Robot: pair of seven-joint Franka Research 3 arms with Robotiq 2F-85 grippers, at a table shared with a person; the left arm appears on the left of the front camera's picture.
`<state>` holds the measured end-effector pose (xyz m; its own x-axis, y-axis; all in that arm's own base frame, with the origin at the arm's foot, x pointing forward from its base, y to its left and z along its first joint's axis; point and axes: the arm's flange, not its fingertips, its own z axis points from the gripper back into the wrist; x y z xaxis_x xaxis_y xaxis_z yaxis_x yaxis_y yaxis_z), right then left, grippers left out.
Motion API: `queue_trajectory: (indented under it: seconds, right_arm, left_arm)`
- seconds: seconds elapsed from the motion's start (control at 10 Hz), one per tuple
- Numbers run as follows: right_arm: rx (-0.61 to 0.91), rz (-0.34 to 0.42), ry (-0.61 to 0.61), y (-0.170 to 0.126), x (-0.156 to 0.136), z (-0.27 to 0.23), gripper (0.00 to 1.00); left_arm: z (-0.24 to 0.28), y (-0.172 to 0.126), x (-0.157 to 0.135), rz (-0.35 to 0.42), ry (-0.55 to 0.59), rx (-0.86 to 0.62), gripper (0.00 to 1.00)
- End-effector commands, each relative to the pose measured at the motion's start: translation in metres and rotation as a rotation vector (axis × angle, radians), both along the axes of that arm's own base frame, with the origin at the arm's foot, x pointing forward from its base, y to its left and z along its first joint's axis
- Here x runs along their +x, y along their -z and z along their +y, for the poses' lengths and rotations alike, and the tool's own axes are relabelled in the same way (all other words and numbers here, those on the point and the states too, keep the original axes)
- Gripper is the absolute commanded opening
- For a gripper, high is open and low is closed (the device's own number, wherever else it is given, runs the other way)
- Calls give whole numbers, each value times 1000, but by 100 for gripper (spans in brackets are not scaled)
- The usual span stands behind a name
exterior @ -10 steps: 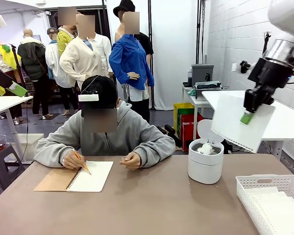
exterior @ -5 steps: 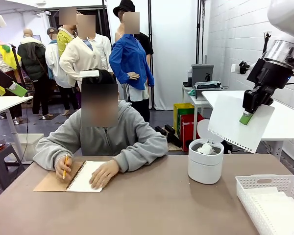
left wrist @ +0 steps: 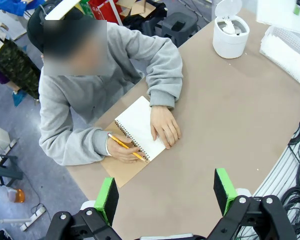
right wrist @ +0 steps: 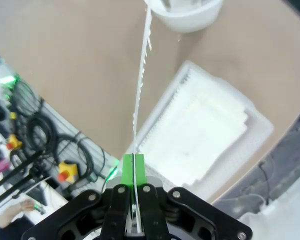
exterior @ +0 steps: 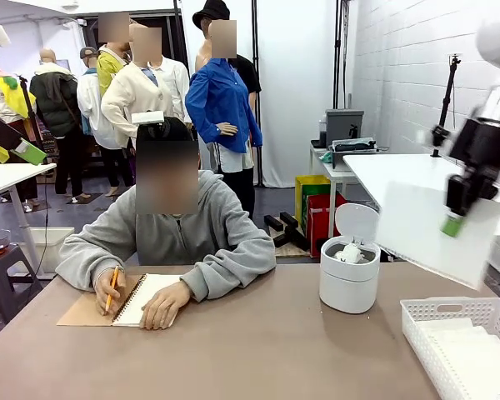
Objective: Sort the paper based on its condition.
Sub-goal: If a person hands you a paper, place it in the Organizing basket , and if it's crumpled, put it in the Trash can.
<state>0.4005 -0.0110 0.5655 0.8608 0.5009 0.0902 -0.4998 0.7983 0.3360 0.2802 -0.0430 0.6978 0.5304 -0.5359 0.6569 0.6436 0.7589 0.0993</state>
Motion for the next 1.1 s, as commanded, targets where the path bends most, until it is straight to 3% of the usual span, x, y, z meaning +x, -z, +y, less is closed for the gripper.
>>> queue_trajectory:
  seconds: [0.0, 0.3, 0.6, 1.0]
  right_arm:
    - [-40, 13, 33, 23, -42, -27, 0]
    - [-45, 92, 95, 61, -86, -47, 0]
    - [-24, 120, 201, 116, -87, -38, 0]
    - [-67, 48, 370, 167, -71, -29, 0]
  left_arm:
    - [1, 0, 0, 0, -2, -2, 100]
    - [1, 0, 0, 0, -2, -2, 100]
    - [1, 0, 0, 0, -2, -2, 100]
    - [1, 0, 0, 0, -2, -2, 100]
